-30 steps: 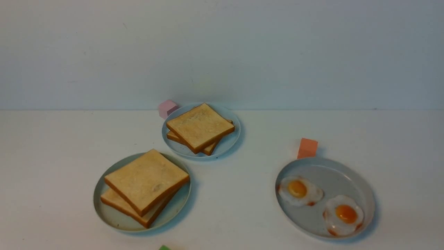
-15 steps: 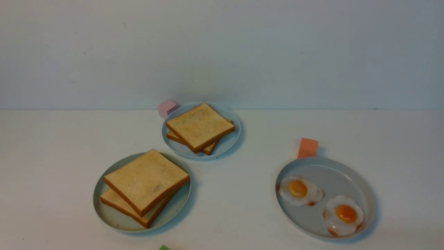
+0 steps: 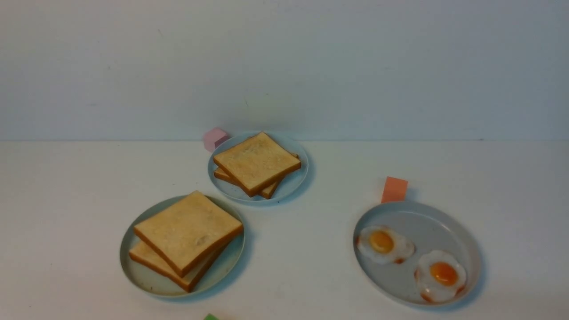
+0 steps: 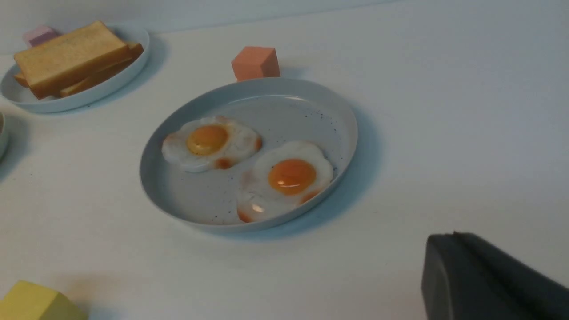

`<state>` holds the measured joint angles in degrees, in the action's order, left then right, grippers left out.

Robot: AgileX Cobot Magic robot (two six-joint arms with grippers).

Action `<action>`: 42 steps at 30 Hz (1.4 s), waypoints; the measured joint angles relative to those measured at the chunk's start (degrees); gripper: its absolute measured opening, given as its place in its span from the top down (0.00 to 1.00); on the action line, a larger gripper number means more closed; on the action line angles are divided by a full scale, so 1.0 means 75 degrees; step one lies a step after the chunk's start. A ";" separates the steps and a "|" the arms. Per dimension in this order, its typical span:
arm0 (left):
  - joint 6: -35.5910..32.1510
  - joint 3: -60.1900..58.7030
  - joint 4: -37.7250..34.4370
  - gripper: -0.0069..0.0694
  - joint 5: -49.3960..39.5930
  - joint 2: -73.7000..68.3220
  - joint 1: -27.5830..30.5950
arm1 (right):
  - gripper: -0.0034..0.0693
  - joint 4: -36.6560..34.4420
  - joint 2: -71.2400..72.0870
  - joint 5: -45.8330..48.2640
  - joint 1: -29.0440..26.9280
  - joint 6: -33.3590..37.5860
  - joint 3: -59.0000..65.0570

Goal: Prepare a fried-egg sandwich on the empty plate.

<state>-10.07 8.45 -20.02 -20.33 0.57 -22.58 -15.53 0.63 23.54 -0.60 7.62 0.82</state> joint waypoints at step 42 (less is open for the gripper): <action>0.4002 -0.1356 0.2112 0.93 -0.0288 0.0006 0.3187 | 0.95 -0.0020 0.0000 0.0000 0.0000 0.0000 0.0000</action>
<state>19.94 -1.72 -4.18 -22.48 0.62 1.32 -15.68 0.63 23.54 -0.60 7.62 0.82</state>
